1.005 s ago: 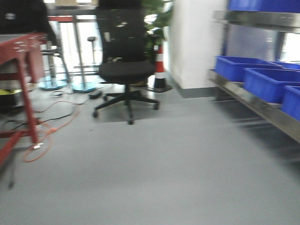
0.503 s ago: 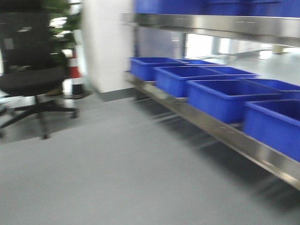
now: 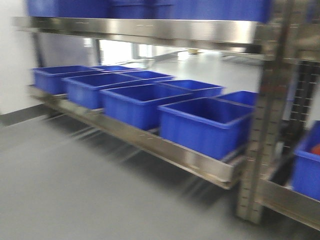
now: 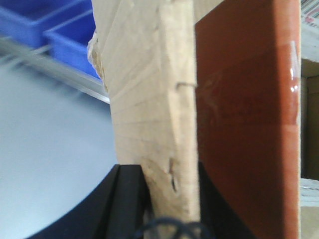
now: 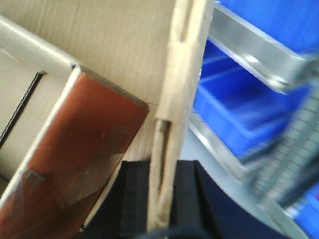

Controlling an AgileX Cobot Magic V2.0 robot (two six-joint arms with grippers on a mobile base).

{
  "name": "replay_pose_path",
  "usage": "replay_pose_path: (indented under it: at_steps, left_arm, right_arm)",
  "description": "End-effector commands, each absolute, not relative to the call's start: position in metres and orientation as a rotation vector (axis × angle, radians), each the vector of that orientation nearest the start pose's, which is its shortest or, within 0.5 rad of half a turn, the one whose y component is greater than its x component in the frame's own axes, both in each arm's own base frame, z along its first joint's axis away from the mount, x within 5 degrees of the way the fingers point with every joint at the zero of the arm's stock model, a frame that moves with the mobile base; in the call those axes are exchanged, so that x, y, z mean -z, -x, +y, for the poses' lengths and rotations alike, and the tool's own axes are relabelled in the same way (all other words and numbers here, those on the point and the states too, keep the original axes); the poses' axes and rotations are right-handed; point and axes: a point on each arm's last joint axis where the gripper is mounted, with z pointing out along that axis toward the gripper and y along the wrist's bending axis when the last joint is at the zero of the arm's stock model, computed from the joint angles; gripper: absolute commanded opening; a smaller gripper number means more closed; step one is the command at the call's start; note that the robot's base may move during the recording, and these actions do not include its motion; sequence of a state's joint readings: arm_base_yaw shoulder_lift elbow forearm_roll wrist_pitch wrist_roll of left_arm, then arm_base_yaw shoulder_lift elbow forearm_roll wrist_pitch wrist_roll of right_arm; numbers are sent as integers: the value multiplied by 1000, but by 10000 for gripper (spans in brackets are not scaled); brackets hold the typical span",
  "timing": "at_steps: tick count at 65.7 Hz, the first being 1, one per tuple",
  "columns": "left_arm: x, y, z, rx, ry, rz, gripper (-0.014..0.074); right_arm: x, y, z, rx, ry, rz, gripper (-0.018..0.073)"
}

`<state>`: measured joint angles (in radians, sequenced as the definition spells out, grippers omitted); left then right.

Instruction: Stack two boxes on right shelf middle

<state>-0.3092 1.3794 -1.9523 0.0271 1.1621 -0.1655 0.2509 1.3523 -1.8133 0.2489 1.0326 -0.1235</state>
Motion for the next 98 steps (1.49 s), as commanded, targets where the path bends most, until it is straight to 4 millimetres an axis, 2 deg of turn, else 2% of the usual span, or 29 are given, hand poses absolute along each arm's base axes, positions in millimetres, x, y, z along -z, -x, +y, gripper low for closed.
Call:
replay_pose_path:
  at_steps: [1, 98]
  left_arm:
    - [-548, -231, -69, 261, -137, 1983, -111]
    - [-548, -231, -69, 261, -137, 1983, -111]
  right_arm:
    - [-525, -242, 77, -324, 379, 1953, -151]
    - [-525, -242, 77, -324, 379, 1953, -151]
